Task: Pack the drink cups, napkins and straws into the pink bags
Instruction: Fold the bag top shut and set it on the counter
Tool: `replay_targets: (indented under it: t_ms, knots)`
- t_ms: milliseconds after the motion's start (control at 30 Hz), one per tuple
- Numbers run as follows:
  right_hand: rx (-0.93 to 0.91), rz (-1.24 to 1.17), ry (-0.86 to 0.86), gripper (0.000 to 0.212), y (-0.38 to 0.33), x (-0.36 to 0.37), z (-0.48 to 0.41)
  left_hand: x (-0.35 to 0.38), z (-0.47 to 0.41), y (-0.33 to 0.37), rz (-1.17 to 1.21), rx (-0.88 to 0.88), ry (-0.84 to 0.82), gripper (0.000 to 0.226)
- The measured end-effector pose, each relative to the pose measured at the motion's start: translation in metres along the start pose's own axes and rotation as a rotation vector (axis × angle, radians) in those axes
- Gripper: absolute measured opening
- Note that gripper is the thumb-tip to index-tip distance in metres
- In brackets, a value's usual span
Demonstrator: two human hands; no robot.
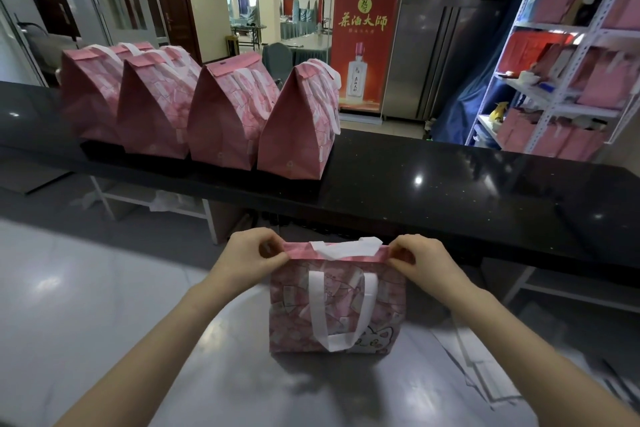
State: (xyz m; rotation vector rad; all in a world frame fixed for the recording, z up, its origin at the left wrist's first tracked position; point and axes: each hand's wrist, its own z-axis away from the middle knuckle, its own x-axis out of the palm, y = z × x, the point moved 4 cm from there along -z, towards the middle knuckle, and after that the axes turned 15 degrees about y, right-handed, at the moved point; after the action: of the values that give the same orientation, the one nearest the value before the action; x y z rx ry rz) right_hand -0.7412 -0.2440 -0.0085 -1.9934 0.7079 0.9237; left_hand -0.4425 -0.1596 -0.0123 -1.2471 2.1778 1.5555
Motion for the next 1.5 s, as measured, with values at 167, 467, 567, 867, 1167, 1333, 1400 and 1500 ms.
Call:
replay_targets:
  t_ms: [167,467,567,867,1167,1333,1400,1500]
  knots:
    - [0.092,-0.089,0.051,0.02,0.001,-0.004,0.004,0.004,0.004,0.005,-0.083,0.06,0.071,0.028]
    - [0.132,0.058,-0.037,0.017,-0.005,-0.011,-0.008,0.004,-0.006,0.008,-0.146,0.065,-0.01,0.021]
    - [0.14,-0.027,-0.084,0.024,-0.01,-0.018,-0.022,0.004,-0.015,0.015,-0.025,-0.001,-0.228,0.04]
    - [0.052,0.011,-0.285,0.033,-0.047,0.016,-0.025,0.045,-0.009,0.046,-0.281,0.218,-0.264,0.032]
    - [-0.079,0.133,-0.106,0.018,-0.056,0.022,-0.014,0.055,0.001,0.047,-0.424,0.314,-0.049,0.015]
    - [-0.073,0.095,-0.16,0.02,-0.063,0.022,-0.014,0.054,0.001,0.049,-0.412,0.305,-0.049,0.017]
    - [-0.089,0.068,-0.187,0.021,-0.071,0.027,-0.012,0.055,0.002,0.051,-0.397,0.309,-0.062,0.019]
    - [-0.14,0.104,-0.156,0.02,-0.078,0.031,-0.01,0.057,0.005,0.053,-0.409,0.332,-0.059,0.02]
